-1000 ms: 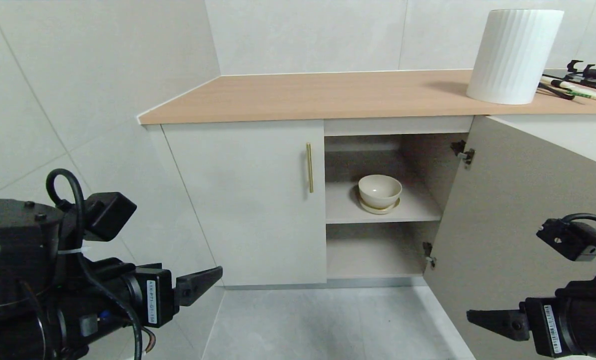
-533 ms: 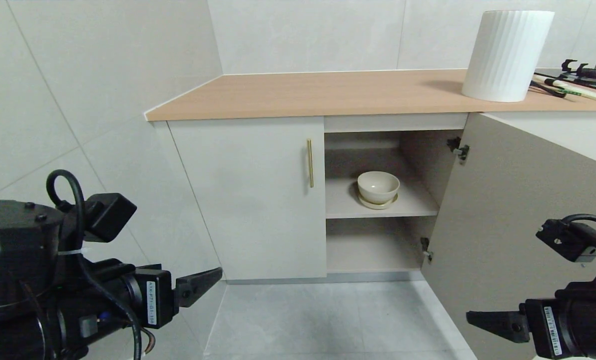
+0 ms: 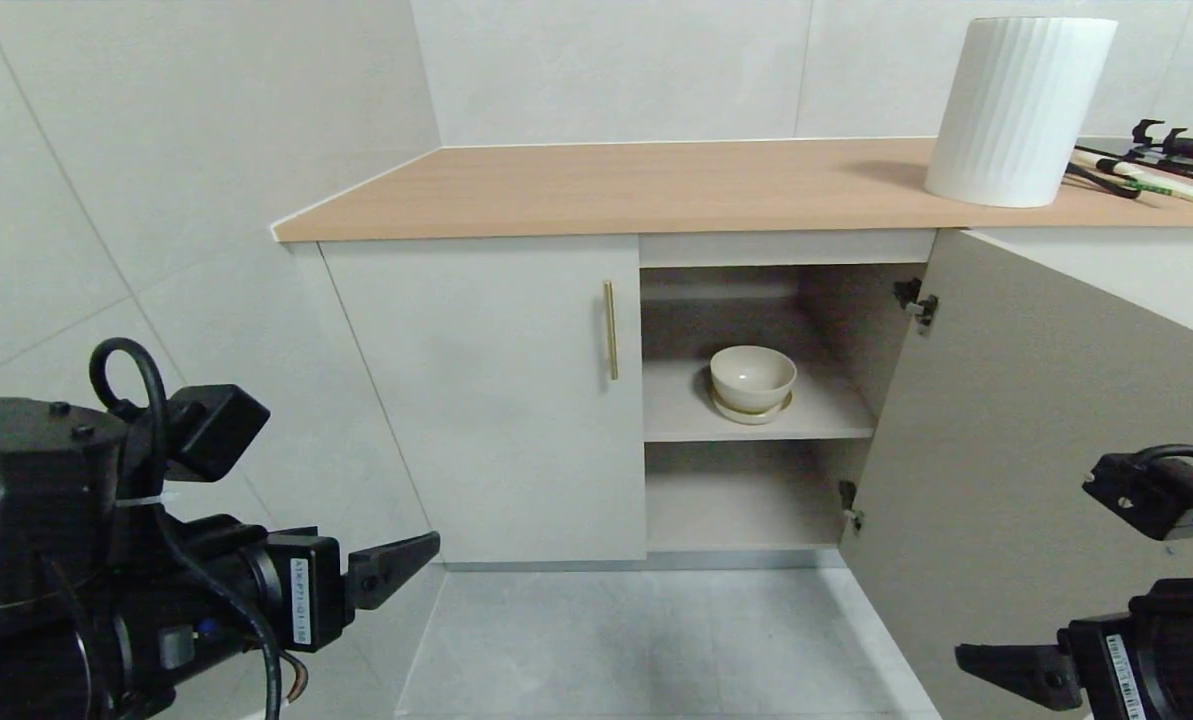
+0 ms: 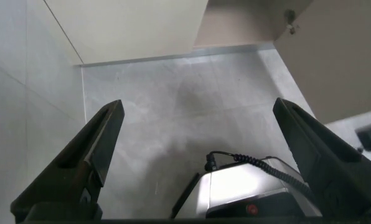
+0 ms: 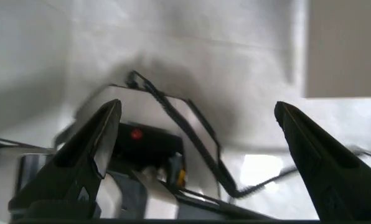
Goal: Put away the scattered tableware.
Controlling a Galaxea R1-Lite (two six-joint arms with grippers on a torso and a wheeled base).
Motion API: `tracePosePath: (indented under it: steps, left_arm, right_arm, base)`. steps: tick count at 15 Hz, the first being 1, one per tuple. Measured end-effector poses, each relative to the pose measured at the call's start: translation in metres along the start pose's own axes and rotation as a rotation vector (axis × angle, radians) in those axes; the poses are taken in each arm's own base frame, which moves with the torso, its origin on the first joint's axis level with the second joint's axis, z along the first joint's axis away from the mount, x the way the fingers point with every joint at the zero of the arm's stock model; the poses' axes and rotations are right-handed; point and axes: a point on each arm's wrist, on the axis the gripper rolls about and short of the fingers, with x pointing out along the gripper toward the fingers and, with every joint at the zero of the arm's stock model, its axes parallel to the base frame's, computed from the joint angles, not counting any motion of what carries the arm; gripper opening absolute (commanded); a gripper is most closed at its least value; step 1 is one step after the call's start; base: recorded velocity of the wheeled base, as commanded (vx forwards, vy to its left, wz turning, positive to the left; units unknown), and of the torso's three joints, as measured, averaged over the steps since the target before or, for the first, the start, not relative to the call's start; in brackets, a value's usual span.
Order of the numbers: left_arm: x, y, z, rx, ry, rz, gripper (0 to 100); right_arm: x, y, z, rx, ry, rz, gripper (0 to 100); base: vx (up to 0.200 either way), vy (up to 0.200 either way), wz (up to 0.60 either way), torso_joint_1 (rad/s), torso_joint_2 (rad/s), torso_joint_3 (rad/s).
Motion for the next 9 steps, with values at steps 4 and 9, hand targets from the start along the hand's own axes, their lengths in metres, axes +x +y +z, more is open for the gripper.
tracePosePath:
  steps: [4, 9]
  left_arm:
    - [0.000, 0.000, 0.000, 0.000, 0.001, -0.001, 100]
    - [0.000, 0.000, -0.001, 0.001, 0.003, -0.002, 100]
  right_arm:
    - [-0.014, -0.008, -0.012, -0.087, 0.060, -0.032, 100]
    - [-0.032, -0.020, -0.018, -0.108, 0.122, -0.133, 100]
  base:
    - [0.000, -0.200, 0.00, 0.001, 0.00, 0.004]
    - [0.000, -0.080, 0.00, 0.004, 0.00, 0.000]
